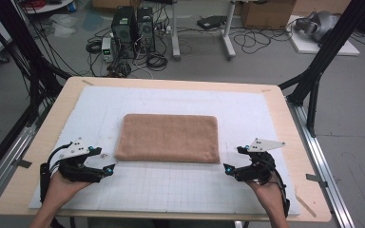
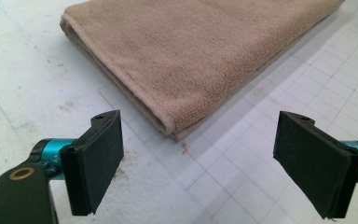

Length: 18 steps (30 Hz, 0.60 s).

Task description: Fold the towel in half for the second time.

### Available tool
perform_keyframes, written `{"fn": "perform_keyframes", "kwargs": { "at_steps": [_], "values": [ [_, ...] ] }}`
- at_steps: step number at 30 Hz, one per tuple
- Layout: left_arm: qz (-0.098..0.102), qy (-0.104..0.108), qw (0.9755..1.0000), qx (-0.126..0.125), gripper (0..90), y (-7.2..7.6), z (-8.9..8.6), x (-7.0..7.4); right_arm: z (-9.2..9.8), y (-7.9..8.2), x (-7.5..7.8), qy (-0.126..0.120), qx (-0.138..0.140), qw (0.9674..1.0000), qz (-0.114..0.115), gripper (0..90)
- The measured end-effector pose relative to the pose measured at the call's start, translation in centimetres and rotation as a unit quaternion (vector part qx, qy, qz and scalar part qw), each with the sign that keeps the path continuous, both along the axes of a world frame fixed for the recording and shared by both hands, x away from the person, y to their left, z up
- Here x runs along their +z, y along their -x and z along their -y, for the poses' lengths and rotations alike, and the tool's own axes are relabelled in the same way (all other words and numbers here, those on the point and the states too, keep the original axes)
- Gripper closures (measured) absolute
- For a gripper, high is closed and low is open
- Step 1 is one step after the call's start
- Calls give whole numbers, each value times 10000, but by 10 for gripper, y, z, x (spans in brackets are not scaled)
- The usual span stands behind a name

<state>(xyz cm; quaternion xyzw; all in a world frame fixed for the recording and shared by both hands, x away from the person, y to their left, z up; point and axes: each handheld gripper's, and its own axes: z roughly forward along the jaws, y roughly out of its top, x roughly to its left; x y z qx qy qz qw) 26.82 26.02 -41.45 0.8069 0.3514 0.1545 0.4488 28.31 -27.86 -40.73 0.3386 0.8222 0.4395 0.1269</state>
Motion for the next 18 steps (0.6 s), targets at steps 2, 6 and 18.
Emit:
{"fn": "perform_keyframes", "kwargs": {
  "at_steps": [2, 6, 18],
  "values": [
    [7, 10, 10000, 16, 163, 3, 0, -1, 3, 3, -1, -32, -30, 10000, 8, 117],
    [30, 3, 10000, 32, 163, 7, -2, 0, 8, 8, -3, -46, -72, 10000, 14, 117],
    [41, 81, 9999, 124, 163, 13, -8, -3, 14, 16, -9, -87, -76, 9999, -31, 117]
  ]
}}
